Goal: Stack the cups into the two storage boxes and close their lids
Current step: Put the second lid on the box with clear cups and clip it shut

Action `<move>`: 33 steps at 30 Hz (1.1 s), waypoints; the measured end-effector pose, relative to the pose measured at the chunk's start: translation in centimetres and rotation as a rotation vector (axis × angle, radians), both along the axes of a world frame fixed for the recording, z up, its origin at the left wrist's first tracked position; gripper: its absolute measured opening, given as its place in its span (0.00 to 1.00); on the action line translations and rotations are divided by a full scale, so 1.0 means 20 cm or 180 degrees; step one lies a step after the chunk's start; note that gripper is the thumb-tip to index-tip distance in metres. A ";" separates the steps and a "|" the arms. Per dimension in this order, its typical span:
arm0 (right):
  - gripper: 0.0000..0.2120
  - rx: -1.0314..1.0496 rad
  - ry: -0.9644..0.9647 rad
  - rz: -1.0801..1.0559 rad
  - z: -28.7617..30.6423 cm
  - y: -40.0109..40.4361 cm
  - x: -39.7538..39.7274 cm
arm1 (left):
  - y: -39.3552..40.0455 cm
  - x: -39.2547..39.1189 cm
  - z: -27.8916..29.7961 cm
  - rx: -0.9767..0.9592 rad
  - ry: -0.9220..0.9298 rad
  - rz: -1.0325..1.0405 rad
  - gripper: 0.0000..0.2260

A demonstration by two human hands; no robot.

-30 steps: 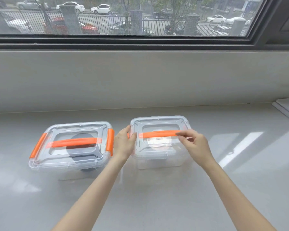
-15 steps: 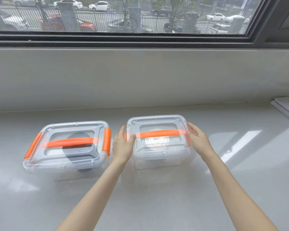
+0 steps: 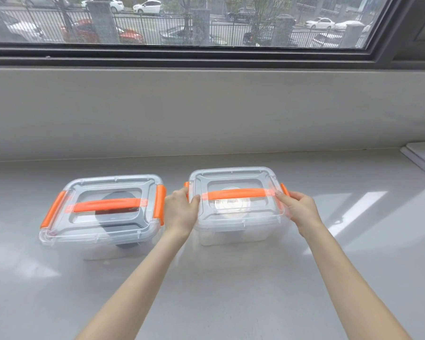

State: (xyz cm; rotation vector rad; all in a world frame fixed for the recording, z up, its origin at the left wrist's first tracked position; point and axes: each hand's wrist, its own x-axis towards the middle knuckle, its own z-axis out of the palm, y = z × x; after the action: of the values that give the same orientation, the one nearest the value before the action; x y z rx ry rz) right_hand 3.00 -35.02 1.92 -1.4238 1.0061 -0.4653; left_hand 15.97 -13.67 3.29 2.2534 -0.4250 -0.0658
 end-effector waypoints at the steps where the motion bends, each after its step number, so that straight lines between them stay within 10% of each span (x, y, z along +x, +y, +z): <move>1: 0.19 -0.0011 -0.0006 0.0006 0.00 0.00 0.00 | -0.01 0.00 0.00 0.0175 -0.0179 -0.0053 0.11; 8: 0.20 -0.0357 0.0098 -0.0114 -0.02 0.01 -0.01 | -0.05 0.02 -0.04 0.1432 -0.0956 -0.0237 0.13; 33: 0.14 -0.2367 0.0841 0.0253 0.04 0.13 0.01 | -0.02 0.02 -0.05 0.1383 -0.0893 -0.0398 0.16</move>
State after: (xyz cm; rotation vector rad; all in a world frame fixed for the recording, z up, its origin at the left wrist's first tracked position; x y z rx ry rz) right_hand 3.26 -32.38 2.67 -2.2270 1.0255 -0.6412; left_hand 16.47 -14.09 2.27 2.6721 -0.7619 0.1052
